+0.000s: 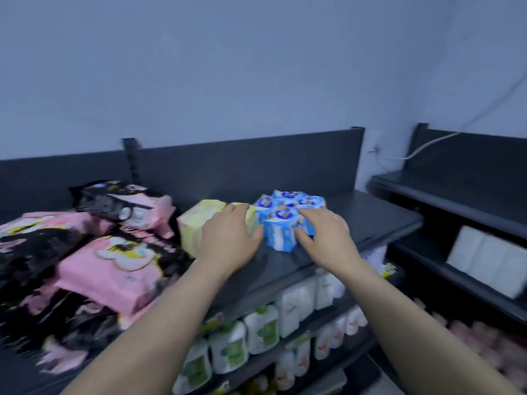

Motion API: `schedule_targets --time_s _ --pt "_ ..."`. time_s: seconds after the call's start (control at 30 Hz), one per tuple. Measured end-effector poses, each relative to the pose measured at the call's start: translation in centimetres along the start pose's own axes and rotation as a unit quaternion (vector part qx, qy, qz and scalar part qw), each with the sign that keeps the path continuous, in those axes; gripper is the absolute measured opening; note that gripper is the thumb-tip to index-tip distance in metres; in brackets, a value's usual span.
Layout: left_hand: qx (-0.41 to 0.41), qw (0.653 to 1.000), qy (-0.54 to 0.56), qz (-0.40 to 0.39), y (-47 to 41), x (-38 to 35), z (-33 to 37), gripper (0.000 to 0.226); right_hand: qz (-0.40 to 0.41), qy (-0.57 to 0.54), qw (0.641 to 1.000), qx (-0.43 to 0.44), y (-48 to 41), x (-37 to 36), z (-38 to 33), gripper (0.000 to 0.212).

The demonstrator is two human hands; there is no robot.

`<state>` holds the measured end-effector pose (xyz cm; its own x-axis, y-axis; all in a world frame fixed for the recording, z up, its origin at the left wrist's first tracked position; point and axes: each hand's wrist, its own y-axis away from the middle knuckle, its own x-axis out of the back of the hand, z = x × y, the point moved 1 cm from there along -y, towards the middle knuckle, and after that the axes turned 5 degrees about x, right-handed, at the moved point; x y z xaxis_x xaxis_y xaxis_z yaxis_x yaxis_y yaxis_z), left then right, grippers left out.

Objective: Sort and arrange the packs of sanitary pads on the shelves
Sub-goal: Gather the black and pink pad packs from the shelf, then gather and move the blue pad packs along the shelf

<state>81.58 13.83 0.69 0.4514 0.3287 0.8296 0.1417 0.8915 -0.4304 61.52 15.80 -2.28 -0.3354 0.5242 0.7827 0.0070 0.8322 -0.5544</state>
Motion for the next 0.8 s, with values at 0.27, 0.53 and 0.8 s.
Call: schedule_targets --time_s 0.27,0.53,0.8 --pt "-0.110 0.990 0.066 -0.065 0.6 -8.5 17.0 0.051 0.002 0.102 0.990 -0.093 7.4 9.5 14.6 0.055" --pt "-0.200 0.962 0.134 -0.128 4.7 -16.0 35.8 0.056 0.011 0.178 0.964 -0.199 17.1 20.8 29.2 0.052" --pt "-0.302 0.910 0.190 -0.213 10.1 -21.8 52.1 0.056 0.055 0.230 0.917 -0.322 27.8 30.3 39.1 0.059"
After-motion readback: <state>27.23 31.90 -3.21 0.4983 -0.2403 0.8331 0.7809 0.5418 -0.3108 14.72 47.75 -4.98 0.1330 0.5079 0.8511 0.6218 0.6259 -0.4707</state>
